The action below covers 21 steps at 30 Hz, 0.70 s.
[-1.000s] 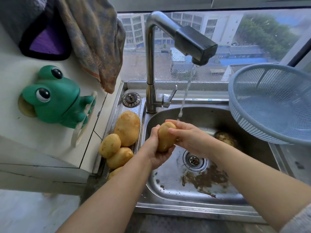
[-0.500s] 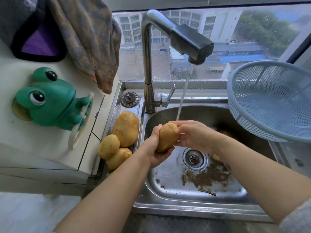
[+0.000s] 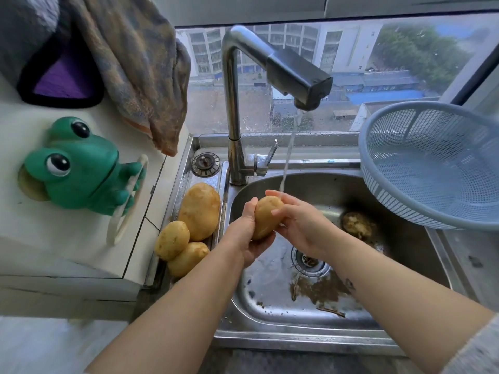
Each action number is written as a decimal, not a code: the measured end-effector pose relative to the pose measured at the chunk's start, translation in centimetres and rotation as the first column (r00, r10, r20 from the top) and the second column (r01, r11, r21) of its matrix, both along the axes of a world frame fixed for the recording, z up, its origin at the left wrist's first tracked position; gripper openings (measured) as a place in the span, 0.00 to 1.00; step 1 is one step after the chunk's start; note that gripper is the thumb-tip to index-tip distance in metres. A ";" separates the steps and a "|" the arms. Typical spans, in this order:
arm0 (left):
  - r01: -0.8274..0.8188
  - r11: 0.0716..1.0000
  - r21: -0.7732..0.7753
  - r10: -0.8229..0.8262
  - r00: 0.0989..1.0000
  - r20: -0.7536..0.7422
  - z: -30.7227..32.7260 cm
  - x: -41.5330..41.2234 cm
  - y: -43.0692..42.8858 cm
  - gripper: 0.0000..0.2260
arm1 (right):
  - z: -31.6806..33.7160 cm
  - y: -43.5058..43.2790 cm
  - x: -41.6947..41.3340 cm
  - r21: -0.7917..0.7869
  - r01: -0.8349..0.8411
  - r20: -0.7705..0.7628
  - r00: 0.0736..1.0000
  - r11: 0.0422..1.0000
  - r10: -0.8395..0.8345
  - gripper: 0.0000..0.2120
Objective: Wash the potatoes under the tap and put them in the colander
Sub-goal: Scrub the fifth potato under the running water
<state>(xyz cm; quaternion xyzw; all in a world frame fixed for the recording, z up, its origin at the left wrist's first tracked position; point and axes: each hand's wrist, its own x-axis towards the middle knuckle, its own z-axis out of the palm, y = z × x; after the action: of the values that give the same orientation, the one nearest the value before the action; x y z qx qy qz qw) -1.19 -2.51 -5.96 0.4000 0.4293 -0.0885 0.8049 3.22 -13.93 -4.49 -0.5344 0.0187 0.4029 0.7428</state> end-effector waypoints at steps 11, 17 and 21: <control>0.018 0.947 0.321 -0.116 0.951 0.287 -0.2 -1.3 -1.6 0.18 | -0.3 0.8 -0.4 0.058 0.252 -0.026 0.968 0.966 -0.251 0.07; 0.114 0.930 0.348 -0.240 0.907 0.345 -0.2 -1.7 -1.5 0.12 | -0.4 1.4 -0.6 -0.099 0.377 -0.044 0.923 0.921 -0.382 0.11; 0.059 0.974 0.219 -0.119 0.955 0.272 -0.6 -1.8 -0.7 0.14 | -0.8 1.3 -1.2 -0.071 0.207 0.056 0.977 0.976 -0.204 0.12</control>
<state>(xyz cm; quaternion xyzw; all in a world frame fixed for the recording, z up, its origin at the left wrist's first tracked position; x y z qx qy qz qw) -2.96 -3.22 -6.56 0.5098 0.2982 -0.0210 0.8067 1.98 -12.68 -5.30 -0.5674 0.0712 0.3098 0.7596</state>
